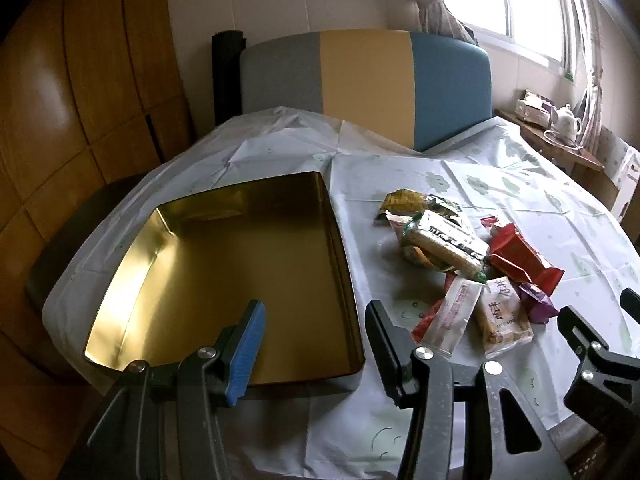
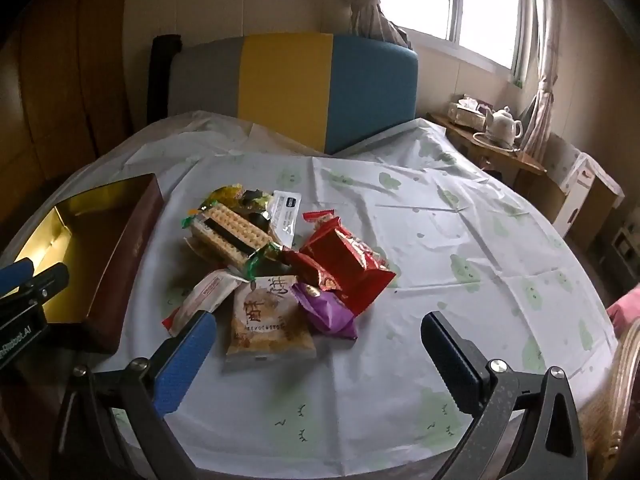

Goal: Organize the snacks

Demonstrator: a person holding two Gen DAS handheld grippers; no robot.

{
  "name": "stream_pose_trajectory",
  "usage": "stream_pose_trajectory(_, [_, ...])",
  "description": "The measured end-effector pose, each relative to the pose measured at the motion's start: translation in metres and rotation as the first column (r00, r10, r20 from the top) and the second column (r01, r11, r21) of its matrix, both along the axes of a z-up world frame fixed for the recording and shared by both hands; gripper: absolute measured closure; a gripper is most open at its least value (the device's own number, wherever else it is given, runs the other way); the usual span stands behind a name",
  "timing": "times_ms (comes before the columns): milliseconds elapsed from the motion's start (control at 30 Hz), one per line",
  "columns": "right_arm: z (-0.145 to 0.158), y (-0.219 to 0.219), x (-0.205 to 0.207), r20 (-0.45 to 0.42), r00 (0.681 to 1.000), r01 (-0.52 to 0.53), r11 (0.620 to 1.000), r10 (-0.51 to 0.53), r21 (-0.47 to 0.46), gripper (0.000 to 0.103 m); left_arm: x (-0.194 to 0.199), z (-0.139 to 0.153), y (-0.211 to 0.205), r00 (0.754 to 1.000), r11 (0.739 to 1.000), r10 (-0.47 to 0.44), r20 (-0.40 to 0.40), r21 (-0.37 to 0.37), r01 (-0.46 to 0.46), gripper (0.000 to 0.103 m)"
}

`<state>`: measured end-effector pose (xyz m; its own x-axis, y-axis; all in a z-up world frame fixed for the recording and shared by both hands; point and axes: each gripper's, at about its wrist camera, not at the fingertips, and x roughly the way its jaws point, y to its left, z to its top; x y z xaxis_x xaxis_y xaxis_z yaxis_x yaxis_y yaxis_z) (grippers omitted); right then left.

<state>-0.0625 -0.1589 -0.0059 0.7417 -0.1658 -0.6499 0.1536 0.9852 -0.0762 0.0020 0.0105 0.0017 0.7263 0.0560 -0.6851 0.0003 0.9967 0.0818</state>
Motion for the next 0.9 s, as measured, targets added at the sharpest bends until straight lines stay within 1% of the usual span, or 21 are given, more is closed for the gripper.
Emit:
stream_pose_trajectory(333, [0.000, -0.004, -0.001, -0.001, 1.000, 0.001, 1.000, -0.001, 0.007, 0.000, -0.001, 0.000, -0.001, 1.000, 1.000, -0.003, 0.002, 0.002, 0.003, 0.050])
stream_pose_trajectory(900, [0.010, -0.017, 0.000, 0.025, 0.999, 0.025, 1.000, -0.025, -0.007, 0.000, -0.003, 0.000, -0.003, 1.000, 1.000, -0.009, -0.008, -0.002, 0.009, 0.050])
